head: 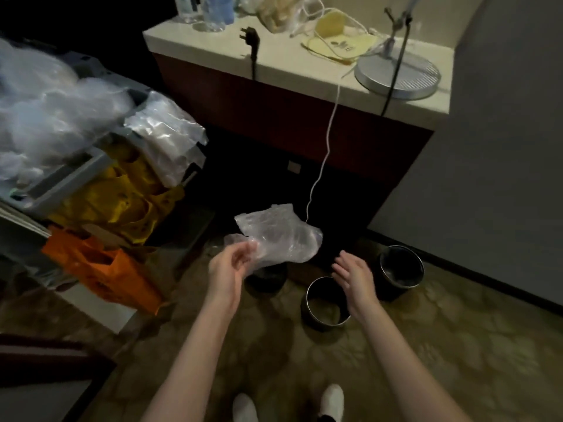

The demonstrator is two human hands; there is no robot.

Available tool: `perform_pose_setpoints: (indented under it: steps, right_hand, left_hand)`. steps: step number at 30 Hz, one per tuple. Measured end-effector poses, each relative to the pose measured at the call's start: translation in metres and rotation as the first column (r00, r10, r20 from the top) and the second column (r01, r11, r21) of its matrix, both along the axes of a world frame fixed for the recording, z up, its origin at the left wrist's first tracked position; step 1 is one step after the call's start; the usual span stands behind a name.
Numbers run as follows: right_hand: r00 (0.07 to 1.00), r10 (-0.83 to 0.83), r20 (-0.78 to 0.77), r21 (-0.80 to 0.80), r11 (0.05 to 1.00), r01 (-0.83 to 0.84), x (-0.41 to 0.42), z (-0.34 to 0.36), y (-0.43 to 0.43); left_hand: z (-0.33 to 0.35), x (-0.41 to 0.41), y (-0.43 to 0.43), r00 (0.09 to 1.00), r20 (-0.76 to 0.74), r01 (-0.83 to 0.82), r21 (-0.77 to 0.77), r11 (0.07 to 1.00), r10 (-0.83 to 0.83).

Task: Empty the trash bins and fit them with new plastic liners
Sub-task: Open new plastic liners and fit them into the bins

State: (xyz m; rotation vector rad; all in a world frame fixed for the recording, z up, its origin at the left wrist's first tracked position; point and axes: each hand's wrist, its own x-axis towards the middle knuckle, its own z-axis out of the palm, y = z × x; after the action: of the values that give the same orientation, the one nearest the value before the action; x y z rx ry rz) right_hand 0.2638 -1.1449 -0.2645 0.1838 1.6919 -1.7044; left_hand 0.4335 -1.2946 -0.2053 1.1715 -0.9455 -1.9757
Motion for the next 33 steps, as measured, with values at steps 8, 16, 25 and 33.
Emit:
perform_pose_setpoints:
  steps: [8, 16, 25, 33]
  right_hand:
    - [0.935, 0.354, 0.028, -0.187, 0.921, -0.343, -0.028, -0.008, 0.011]
    - [0.917, 0.255, 0.306, -0.283, 0.944, -0.168, -0.083, -0.022, 0.034]
    - [0.888, 0.114, 0.446, -0.267, 0.964, 0.011, -0.105, -0.034, 0.028]
    - [0.867, 0.316, -0.385, 0.150, 0.948, -0.280, -0.092, -0.038, 0.017]
  left_hand:
    - [-0.020, -0.095, 0.091, 0.884, 0.338, 0.414, -0.239, 0.878, -0.325]
    - [-0.037, -0.118, 0.094, 0.860, 0.510, 0.220, -0.308, 0.926, -0.035]
    - [-0.050, -0.092, 0.060, 0.525, 0.847, 0.424, -0.351, 0.835, 0.089]
    - [-0.079, -0.075, -0.008, 0.424, 0.878, 0.508, -0.432, 0.745, 0.221]
